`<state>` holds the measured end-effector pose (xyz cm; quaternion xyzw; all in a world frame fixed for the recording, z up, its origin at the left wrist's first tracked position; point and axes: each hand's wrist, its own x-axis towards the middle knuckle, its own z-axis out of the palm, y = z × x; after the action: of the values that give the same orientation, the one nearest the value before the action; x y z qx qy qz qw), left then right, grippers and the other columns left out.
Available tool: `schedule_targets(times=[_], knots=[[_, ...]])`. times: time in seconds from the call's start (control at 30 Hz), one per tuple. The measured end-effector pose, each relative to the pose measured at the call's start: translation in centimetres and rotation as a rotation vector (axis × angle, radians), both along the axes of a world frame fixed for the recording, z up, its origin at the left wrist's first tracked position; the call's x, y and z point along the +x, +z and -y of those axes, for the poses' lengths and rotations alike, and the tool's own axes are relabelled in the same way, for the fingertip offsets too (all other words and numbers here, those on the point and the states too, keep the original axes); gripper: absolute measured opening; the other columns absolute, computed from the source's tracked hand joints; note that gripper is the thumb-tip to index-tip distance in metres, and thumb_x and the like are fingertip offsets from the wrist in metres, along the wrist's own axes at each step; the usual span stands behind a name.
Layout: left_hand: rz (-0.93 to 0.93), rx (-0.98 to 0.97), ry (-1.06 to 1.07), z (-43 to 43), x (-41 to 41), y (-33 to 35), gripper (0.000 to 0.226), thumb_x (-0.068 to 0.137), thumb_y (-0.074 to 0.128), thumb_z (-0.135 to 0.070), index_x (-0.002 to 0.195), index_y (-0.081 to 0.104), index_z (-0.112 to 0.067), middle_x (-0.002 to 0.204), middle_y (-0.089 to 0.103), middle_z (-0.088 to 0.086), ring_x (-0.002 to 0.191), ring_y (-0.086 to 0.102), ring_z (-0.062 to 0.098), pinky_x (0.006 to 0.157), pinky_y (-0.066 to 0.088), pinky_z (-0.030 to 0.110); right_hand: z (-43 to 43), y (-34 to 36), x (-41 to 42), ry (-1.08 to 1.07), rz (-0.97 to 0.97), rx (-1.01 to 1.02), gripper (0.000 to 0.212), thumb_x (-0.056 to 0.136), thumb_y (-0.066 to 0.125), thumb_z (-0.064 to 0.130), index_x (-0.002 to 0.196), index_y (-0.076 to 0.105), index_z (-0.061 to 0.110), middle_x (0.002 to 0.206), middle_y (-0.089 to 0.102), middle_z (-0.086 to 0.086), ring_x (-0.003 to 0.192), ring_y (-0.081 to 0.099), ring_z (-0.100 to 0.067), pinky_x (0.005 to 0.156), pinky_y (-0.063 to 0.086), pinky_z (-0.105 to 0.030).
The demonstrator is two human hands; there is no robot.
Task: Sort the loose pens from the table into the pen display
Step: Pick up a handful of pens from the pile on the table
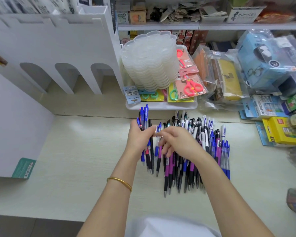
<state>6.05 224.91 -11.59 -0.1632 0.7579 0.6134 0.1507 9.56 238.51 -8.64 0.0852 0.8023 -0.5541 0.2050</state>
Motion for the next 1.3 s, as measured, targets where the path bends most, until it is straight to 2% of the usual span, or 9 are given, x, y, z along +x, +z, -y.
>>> schedule_targets(times=[0.1,0.2,0.3,0.43,0.57,0.93,1.1,1.3], knots=[[-0.029,-0.269,-0.085,0.0,0.5,-1.1,0.028,0.088,0.062,-0.017,0.104,0.04,-0.012,0.088,0.059,0.007,0.079,0.063,0.023,0.06,0.048,0.031,-2.6,-0.2,-0.7,-0.284,-0.047,0.035,0.027,0.1,0.036,0.004,0.116,0.058,0.007,0.08,0.065,-0.011,0.058,0.063,-0.02,0.056,0.056,-0.03],[-0.059,-0.376,-0.17,-1.1,1.0,-2.3,0.031,0.09,0.064,-0.017,0.103,0.037,-0.011,0.08,0.052,0.002,0.067,0.055,0.016,0.053,0.043,0.027,-4.1,-0.4,-0.8,-0.393,-0.085,0.013,0.026,0.099,0.037,0.003,0.114,0.059,0.006,0.079,0.064,-0.013,0.059,0.061,-0.021,0.057,0.055,-0.034],[-0.067,-0.449,-0.206,-2.5,1.0,-3.2,0.039,0.085,0.072,-0.022,0.101,0.037,-0.011,0.086,0.055,0.004,0.071,0.056,0.019,0.059,0.047,0.031,-3.9,-0.6,-0.4,-0.386,-0.105,0.024,0.024,0.099,0.039,0.005,0.112,0.059,0.009,0.081,0.065,-0.013,0.062,0.063,-0.023,0.06,0.057,-0.037],[-0.047,-0.554,-0.256,-3.6,1.1,-3.4,0.051,0.08,0.078,-0.028,0.109,0.04,-0.009,0.106,0.053,0.011,0.089,0.059,0.028,0.067,0.048,0.034,-3.9,-1.0,0.1,-0.4,-0.122,0.015,0.022,0.098,0.041,0.005,0.11,0.059,0.011,0.08,0.065,-0.012,0.061,0.062,-0.021,0.059,0.057,-0.035],[-0.036,-0.684,-0.326,-3.6,0.9,-3.2,0.052,0.082,0.076,-0.027,0.114,0.039,-0.008,0.113,0.053,0.011,0.096,0.06,0.03,0.065,0.044,0.033,-3.8,-1.0,0.0,-0.414,-0.124,-0.009,0.021,0.098,0.041,0.005,0.107,0.059,0.011,0.08,0.064,-0.012,0.06,0.061,-0.019,0.056,0.056,-0.032],[0.004,-0.936,-0.385,-3.3,0.3,-3.2,0.041,0.086,0.068,-0.015,0.113,0.038,-0.008,0.113,0.057,0.012,0.098,0.062,0.032,0.066,0.047,0.038,-3.6,-1.2,0.1,-0.411,-0.121,-0.012,0.022,0.097,0.042,0.003,0.108,0.059,0.011,0.082,0.064,-0.013,0.059,0.06,-0.019,0.057,0.055,-0.035],[-0.007,-0.951,-0.351,-3.2,0.7,-3.3,0.04,0.084,0.067,-0.012,0.113,0.04,-0.007,0.109,0.06,0.012,0.104,0.055,0.031,0.066,0.043,0.035,-3.4,-1.3,0.2,-0.41,-0.121,-0.012,0.022,0.097,0.041,0.002,0.108,0.059,0.011,0.08,0.063,-0.011,0.057,0.059,-0.017,0.055,0.055,-0.033],[0.001,-0.946,-0.325,-3.1,1.2,-3.4,0.042,0.083,0.07,-0.017,0.109,0.038,-0.01,0.098,0.062,0.009,0.083,0.063,0.028,0.056,0.043,0.033,-3.2,-1.2,0.3,-0.404,-0.131,-0.001,0.02,0.097,0.042,0.004,0.107,0.058,0.012,0.081,0.063,-0.011,0.057,0.059,-0.017,0.052,0.053,-0.029]])
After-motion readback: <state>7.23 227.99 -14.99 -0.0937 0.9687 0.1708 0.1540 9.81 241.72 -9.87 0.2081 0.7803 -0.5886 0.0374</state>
